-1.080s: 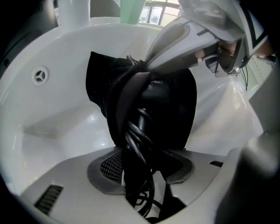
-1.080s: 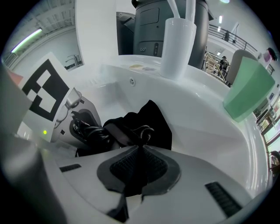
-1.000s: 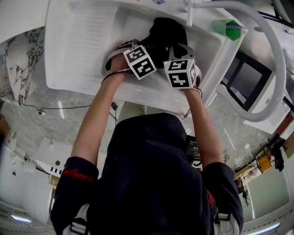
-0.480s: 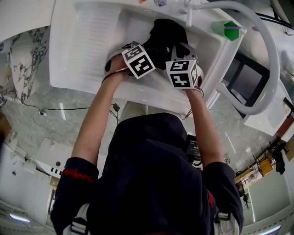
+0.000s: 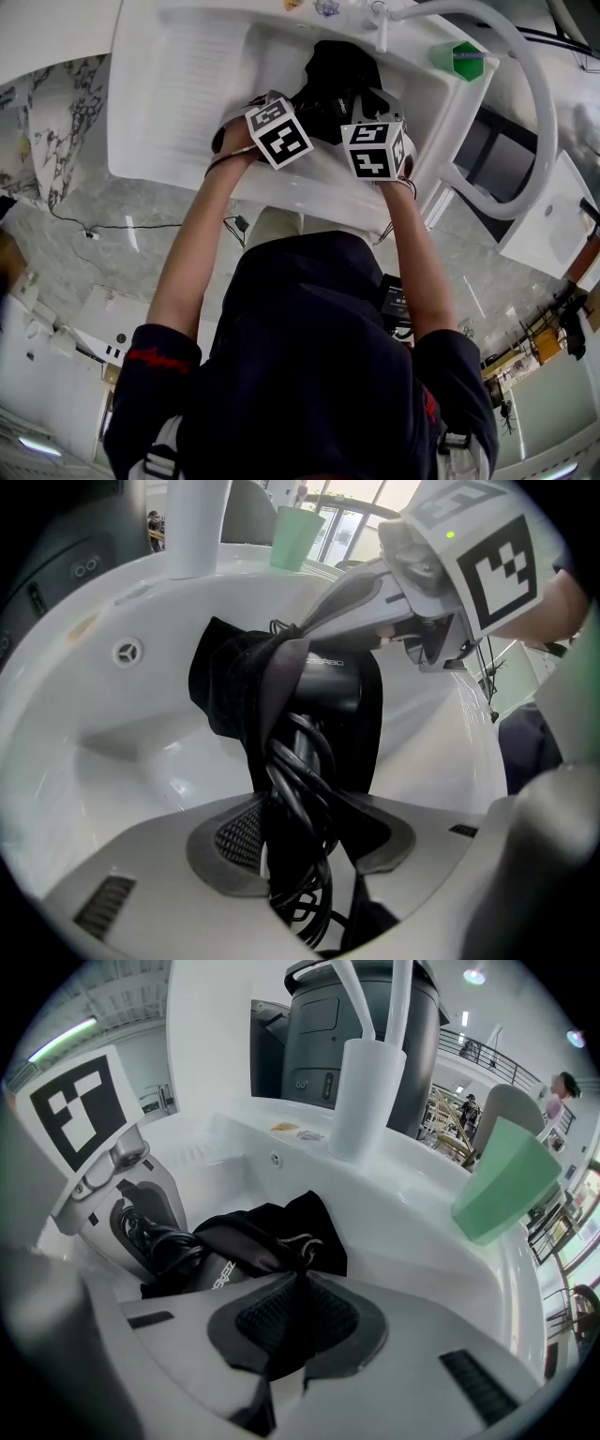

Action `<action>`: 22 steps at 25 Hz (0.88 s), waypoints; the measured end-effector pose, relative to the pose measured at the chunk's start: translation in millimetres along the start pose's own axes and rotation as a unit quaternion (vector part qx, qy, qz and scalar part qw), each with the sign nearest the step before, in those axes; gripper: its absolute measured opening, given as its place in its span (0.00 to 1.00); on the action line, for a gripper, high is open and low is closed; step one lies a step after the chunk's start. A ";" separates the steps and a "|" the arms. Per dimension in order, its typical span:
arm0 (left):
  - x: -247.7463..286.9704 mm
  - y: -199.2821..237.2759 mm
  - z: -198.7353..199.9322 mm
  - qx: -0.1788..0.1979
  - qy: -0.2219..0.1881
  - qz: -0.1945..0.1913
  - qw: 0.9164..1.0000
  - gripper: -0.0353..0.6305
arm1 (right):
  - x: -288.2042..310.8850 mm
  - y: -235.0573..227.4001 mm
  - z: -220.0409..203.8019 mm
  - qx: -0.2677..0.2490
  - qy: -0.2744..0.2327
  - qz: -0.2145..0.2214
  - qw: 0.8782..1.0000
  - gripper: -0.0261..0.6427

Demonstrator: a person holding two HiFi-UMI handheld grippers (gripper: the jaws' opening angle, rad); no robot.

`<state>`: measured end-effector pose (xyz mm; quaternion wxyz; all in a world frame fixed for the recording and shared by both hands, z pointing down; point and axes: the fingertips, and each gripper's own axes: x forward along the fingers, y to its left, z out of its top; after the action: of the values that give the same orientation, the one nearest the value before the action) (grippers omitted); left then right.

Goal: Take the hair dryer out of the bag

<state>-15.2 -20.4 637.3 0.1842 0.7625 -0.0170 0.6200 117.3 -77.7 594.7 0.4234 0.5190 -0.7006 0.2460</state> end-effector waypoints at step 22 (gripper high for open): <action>-31.5 -31.6 -12.6 0.075 0.001 -0.030 0.997 0.38 | -1.1 1.3 2.1 0.014 0.000 0.015 1.000 0.11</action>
<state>-26.2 6.5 601.2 0.1448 0.7738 0.0526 0.6144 115.5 -78.3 592.9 0.4124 0.5141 -0.7048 0.2624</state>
